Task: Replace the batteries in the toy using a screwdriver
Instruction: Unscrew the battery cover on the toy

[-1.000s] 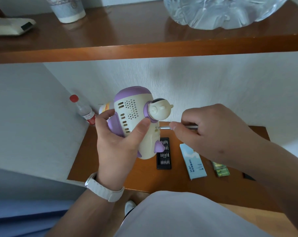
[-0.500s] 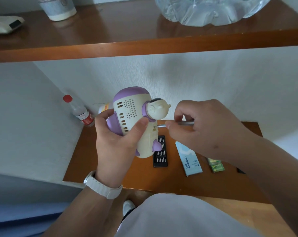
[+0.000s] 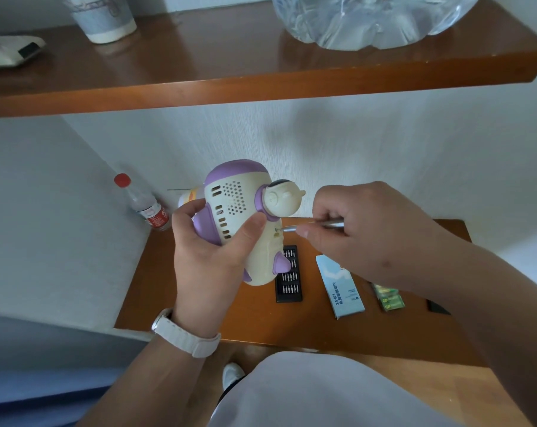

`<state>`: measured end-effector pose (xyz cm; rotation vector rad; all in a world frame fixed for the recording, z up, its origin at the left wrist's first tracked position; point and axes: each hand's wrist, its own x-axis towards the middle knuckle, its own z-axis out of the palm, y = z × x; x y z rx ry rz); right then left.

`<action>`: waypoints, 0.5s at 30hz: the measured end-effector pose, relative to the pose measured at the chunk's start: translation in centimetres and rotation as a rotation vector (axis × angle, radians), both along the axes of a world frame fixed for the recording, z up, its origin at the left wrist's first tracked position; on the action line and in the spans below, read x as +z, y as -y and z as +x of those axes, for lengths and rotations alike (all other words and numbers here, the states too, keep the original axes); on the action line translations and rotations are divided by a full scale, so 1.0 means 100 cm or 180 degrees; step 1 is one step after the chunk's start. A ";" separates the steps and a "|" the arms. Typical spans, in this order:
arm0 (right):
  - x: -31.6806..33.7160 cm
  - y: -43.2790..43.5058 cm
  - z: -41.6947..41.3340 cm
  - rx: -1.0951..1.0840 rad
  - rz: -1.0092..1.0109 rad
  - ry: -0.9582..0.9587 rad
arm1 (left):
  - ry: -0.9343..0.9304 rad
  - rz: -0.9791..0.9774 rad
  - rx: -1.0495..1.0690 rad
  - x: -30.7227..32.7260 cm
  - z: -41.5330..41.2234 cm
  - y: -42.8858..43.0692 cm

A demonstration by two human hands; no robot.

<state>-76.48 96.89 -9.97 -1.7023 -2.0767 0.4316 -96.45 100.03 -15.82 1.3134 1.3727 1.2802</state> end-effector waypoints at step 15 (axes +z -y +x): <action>-0.003 -0.007 -0.001 0.0025 -0.0002 0.0292 | 0.0142 -0.0059 0.0052 0.000 0.000 -0.002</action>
